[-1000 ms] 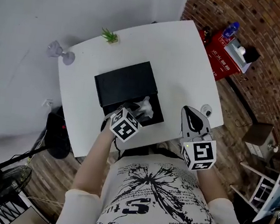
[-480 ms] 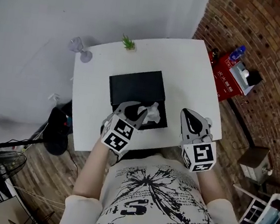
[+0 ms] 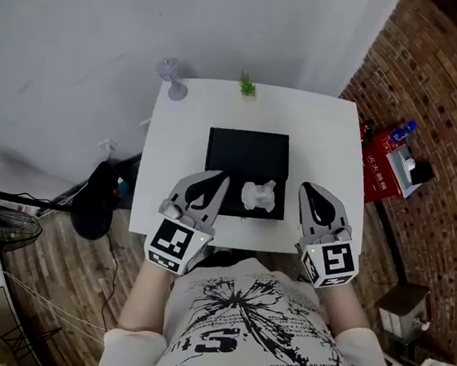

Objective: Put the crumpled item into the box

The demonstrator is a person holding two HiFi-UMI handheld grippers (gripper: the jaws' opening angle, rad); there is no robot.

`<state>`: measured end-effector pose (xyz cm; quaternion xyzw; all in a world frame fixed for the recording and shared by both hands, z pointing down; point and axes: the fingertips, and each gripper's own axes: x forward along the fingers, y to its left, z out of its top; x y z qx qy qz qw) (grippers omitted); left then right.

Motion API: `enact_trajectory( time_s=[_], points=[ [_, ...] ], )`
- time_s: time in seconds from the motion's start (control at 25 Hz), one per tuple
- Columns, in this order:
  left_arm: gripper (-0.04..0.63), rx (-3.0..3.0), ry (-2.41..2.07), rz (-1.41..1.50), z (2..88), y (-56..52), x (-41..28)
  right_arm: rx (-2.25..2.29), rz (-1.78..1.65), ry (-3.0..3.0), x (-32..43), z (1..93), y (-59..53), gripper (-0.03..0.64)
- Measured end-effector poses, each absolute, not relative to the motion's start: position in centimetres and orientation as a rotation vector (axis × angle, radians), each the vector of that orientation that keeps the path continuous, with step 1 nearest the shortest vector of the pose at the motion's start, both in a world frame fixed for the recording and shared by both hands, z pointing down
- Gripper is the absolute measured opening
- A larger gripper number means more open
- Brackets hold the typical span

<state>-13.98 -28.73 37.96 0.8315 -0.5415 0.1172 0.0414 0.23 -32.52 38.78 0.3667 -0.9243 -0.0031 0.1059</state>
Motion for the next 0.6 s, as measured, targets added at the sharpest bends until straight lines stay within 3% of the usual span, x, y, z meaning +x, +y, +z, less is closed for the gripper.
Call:
enact_trajectory(
  time_s=[0.6],
  points=[
    [0.014,2.548,-1.842,0.195,34.2,-25.6,-17.0,1.003,-0.094,-2.809,-2.8,35.9,-30.5,0.014]
  ],
)
